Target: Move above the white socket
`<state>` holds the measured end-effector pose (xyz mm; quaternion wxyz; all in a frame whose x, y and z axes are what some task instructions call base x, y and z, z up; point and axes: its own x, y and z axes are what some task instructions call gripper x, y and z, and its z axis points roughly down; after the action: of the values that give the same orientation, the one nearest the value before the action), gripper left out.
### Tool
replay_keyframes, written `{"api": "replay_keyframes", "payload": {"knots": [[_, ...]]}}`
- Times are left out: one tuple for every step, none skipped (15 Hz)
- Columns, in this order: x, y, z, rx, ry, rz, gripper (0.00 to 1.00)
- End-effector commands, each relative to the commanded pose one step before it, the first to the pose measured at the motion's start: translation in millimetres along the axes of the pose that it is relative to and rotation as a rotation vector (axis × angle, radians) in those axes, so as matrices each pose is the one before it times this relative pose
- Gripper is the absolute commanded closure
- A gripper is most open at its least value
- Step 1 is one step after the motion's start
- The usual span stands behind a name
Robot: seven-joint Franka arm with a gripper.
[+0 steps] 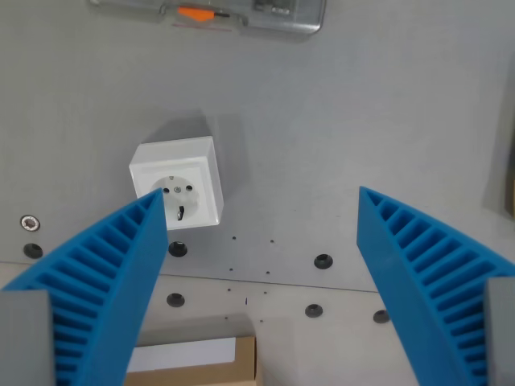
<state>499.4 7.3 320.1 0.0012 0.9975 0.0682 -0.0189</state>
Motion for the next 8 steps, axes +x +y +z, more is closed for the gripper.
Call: {"api": "replay_keyframes", "payload": {"knots": [[-10.27, -8.98, 15.98, -0.02166, 0.1107, -0.0242, 0.00], [-2.23, -2.09, 4.27, -0.00072, 0.0060, -0.0013, 0.00], [-2.33, -2.12, 4.31, -0.00017, 0.0005, -0.0011, 0.00], [-2.43, -2.17, 4.32, -0.00064, 0.0040, -0.0018, 0.00], [-2.53, -2.24, 4.38, -0.00066, 0.0030, -0.0019, 0.00], [-2.61, -2.31, 4.41, -0.00026, 0.0010, -0.0010, 0.00], [-2.69, -2.37, 4.47, -0.00050, 0.0023, -0.0014, 0.00], [-2.40, -2.05, 3.65, -0.00060, 0.0026, -0.0023, 0.00]]}}
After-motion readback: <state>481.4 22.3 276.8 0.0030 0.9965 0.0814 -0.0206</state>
